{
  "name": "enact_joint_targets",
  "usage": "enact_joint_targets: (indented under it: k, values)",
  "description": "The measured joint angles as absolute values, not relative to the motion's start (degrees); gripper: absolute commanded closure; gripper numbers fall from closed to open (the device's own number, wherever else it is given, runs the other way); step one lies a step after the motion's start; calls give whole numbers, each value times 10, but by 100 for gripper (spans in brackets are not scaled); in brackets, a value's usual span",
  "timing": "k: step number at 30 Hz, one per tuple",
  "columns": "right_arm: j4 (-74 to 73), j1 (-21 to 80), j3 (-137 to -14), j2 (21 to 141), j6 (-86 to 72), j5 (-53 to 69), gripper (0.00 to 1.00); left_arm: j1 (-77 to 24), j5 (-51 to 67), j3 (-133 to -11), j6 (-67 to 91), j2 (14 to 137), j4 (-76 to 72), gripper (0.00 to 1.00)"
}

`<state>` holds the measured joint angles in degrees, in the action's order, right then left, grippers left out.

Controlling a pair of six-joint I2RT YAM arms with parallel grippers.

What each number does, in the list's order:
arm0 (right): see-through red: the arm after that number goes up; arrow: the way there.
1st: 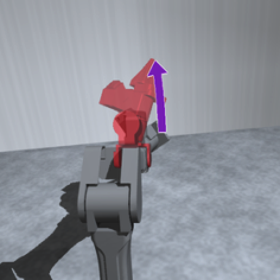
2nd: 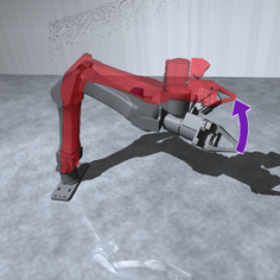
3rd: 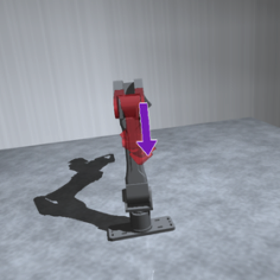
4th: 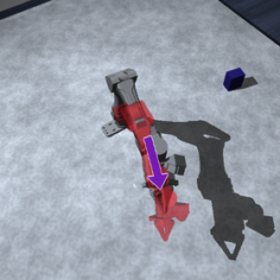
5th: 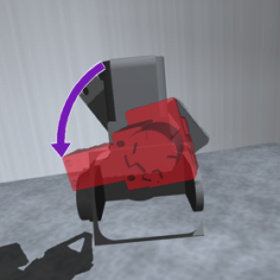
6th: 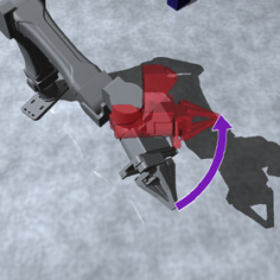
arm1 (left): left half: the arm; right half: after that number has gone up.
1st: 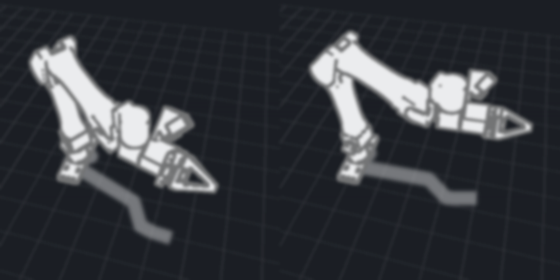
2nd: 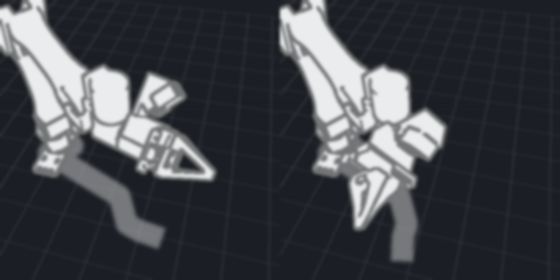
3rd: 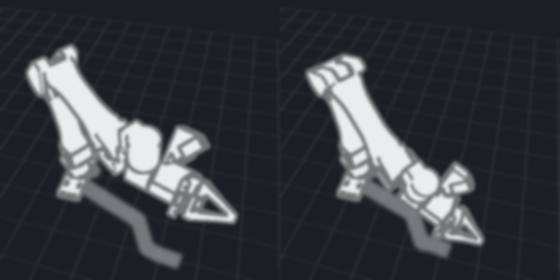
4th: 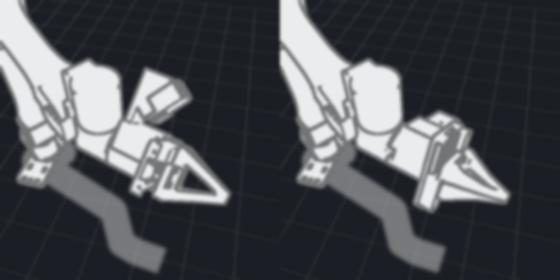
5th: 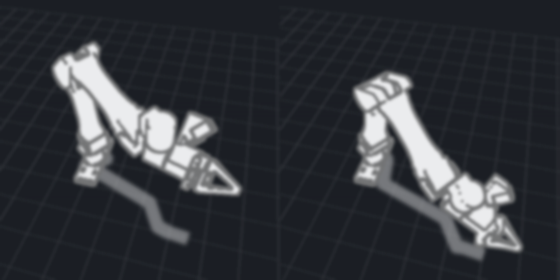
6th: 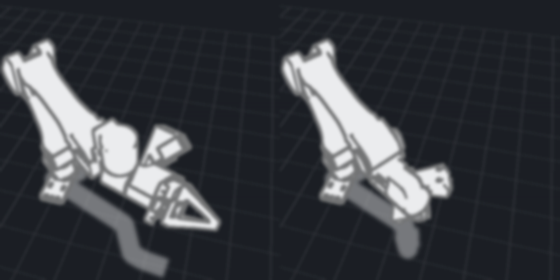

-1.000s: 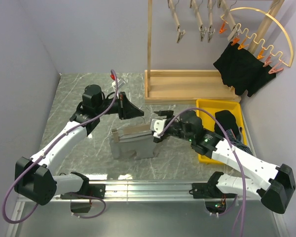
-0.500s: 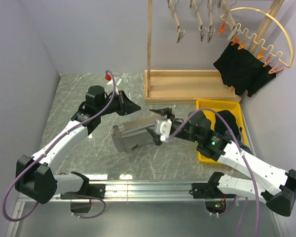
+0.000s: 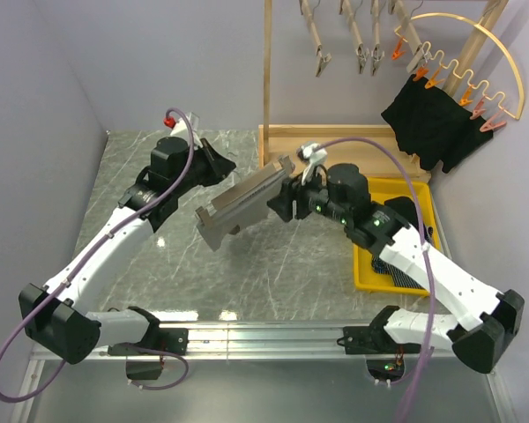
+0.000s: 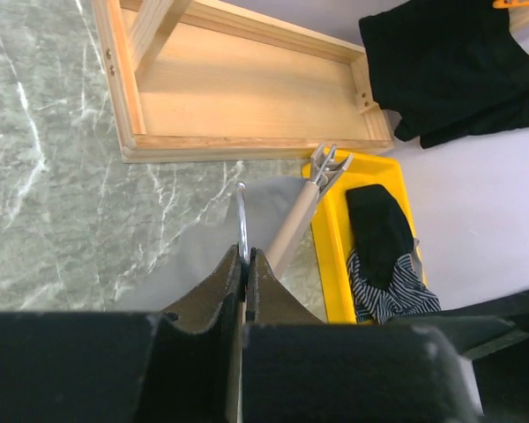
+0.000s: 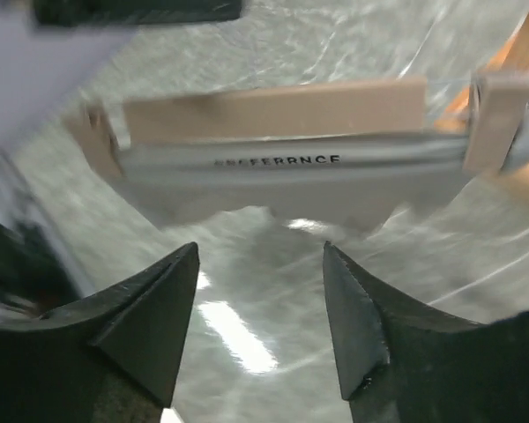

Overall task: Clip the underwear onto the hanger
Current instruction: Pick up the hanger at the center of the board.

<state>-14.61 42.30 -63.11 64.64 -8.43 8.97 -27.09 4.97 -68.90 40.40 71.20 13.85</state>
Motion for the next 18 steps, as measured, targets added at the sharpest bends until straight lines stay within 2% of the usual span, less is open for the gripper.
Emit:
enact_joint_targets:
  k: [3, 8, 12, 18]
  values:
    - [-144, 387, -648, 676, -209, 128, 44, -280, 30, -695, 405, 715, 146, 100]
    - [-113, 378, -671, 731, -382, 179, 41, -287, 4, -715, 412, 736, 156, 100]
    - [-103, 385, -704, 778, -456, 190, 40, -293, -13, -735, 412, 751, 158, 100]
    - [-111, 387, -733, 827, -519, 185, 43, -304, -18, -753, 412, 757, 157, 100]
